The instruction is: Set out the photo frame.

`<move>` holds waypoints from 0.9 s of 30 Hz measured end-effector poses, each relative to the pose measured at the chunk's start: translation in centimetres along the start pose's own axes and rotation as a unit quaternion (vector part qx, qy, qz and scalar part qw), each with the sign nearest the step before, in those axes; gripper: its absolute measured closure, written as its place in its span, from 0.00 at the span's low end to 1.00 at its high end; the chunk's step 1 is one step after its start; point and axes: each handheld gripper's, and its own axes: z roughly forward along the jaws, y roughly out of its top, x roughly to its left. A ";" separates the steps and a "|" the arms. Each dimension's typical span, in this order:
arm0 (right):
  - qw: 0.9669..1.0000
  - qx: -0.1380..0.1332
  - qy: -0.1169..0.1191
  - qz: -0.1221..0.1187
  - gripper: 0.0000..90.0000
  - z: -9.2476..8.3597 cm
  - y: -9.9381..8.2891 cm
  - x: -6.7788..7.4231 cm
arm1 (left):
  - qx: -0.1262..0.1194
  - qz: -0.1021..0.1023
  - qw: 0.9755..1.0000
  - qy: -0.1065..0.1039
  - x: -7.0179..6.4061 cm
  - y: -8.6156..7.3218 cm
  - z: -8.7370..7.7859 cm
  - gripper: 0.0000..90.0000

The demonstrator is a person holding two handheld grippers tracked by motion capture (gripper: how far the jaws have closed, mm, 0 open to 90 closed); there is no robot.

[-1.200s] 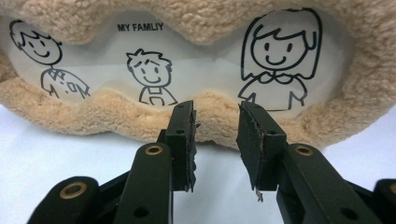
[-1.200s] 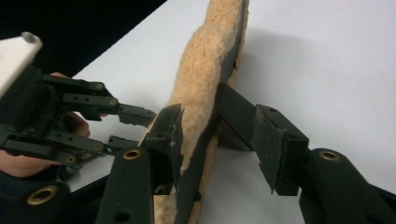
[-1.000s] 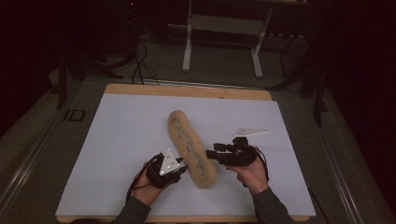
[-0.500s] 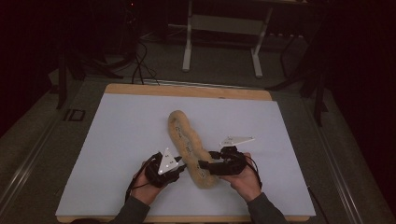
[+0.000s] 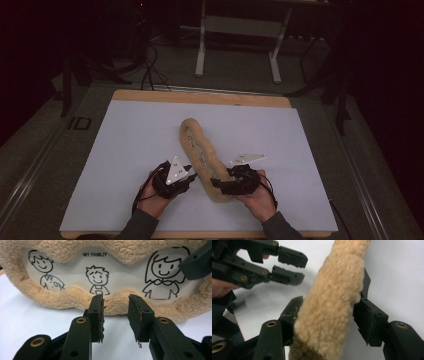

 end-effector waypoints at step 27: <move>0.999 0.002 -0.025 -0.044 0.65 -0.6 -0.5 0.3 | -0.009 -0.031 0.999 0.023 1.8 -0.3 -1.0 0.73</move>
